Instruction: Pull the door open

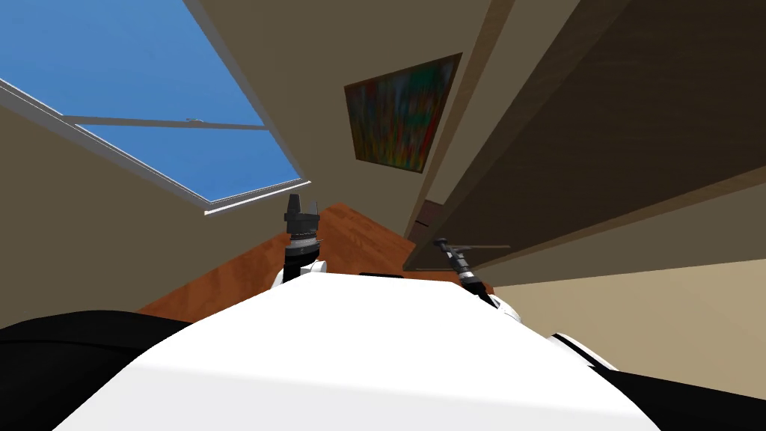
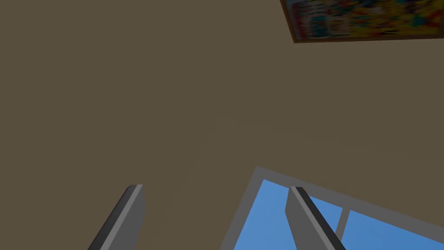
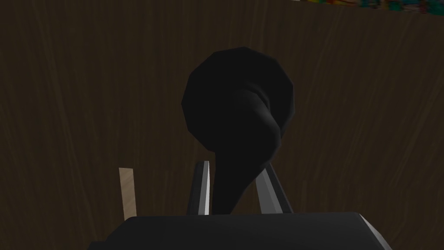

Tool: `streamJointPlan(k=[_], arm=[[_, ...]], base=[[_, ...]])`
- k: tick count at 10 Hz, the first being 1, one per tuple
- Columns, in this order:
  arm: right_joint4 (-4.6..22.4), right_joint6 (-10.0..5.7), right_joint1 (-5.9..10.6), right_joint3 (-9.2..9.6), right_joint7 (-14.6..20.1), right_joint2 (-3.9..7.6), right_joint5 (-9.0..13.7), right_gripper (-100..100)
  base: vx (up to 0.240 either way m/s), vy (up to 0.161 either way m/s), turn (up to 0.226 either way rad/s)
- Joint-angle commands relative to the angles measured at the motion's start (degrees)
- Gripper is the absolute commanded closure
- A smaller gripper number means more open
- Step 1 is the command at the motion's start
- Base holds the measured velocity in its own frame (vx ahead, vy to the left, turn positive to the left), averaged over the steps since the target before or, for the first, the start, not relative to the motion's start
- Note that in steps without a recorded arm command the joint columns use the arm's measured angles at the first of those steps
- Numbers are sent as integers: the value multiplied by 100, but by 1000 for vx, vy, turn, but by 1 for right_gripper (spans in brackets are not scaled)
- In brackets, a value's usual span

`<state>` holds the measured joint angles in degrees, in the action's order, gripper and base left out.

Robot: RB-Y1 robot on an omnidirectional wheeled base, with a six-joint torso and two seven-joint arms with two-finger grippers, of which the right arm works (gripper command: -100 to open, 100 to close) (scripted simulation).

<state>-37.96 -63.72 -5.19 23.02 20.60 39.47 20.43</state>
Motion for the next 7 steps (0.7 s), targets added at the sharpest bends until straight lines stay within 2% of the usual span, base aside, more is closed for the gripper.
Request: streamJointPlan(k=[1,3,6,7], arm=[[72,-192,-77,75,19,49,32,100],[104,-292,-117,117,34,81,56,100],[183,-532,-211,219,71,157,112,100],[83,-430,-231,220,56,127,95,100]], base=[[-200,-119,163],[-150,-66,89],[-168,-84,143],[-71,-31,34]])
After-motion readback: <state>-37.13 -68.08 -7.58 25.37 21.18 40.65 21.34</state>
